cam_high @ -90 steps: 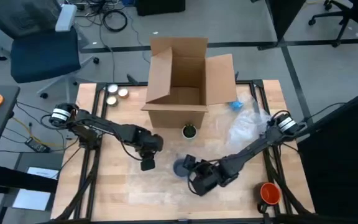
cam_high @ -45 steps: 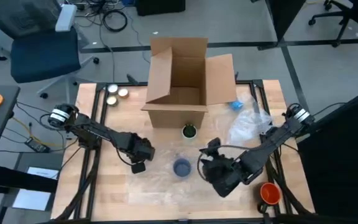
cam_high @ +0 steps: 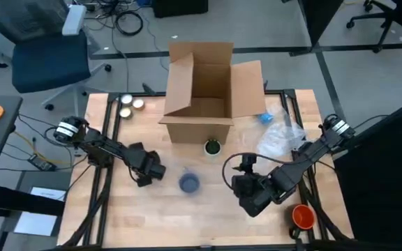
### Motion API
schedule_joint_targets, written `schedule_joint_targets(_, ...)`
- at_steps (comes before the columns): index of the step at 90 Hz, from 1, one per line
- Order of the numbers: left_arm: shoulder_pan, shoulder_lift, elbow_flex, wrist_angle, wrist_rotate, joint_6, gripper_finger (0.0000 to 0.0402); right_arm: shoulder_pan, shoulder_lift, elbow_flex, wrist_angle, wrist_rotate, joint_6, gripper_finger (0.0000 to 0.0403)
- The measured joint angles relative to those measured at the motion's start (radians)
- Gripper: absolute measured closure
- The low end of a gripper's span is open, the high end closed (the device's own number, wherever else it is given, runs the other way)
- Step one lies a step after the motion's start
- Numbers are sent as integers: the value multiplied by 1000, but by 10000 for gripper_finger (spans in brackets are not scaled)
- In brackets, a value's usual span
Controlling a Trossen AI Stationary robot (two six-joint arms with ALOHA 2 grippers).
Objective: Wrap mug
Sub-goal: Wrap the blue cup with the transparent bubble wrap
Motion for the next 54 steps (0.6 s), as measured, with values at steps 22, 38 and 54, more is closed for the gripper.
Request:
schedule_joint_targets(22,-18,0,19,-54,50,-45,341,-6,3,-149,-20,-165,263,223)
schedule_joint_targets(38,-47,0,120,-86,69,-1,341,-14,3,-275,-17,-278,420,229)
schedule_joint_targets(54,-83,0,275,-98,-47,73,341,-54,3,-388,47,-358,512,234)
